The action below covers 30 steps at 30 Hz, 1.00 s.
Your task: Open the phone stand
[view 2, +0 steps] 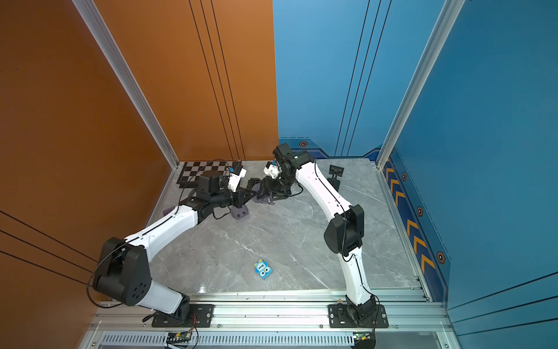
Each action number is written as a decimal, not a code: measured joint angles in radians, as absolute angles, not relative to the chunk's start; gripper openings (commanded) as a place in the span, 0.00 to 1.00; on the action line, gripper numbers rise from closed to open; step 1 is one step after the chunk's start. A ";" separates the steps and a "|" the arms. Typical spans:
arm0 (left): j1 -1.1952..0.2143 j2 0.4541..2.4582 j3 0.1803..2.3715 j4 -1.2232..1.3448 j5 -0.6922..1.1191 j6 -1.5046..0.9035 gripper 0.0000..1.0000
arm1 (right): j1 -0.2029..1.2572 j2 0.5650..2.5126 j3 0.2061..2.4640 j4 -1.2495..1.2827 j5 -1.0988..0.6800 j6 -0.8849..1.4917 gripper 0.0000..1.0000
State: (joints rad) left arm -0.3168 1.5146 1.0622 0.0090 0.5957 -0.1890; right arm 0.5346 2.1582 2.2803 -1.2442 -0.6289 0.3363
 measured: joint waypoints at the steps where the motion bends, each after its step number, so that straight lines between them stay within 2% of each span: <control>1: -0.317 1.513 1.062 0.007 0.596 -0.187 0.00 | 0.535 2.158 2.280 -1.246 -0.630 0.336 0.16; 5: -0.317 1.508 1.062 -0.006 0.595 -0.187 0.00 | 0.543 2.159 2.280 -1.248 -0.627 0.337 0.21; 10: -0.317 1.493 1.063 -0.044 0.578 -0.202 0.00 | 0.558 2.168 2.286 -1.248 -0.617 0.340 0.37; 17: -0.315 1.468 1.068 -0.092 0.554 -0.231 0.00 | 0.566 2.173 2.291 -1.246 -0.628 0.362 0.50; 30: -0.308 1.423 1.068 -0.122 0.517 -0.271 0.00 | 0.570 2.180 2.303 -1.204 -0.683 0.427 0.64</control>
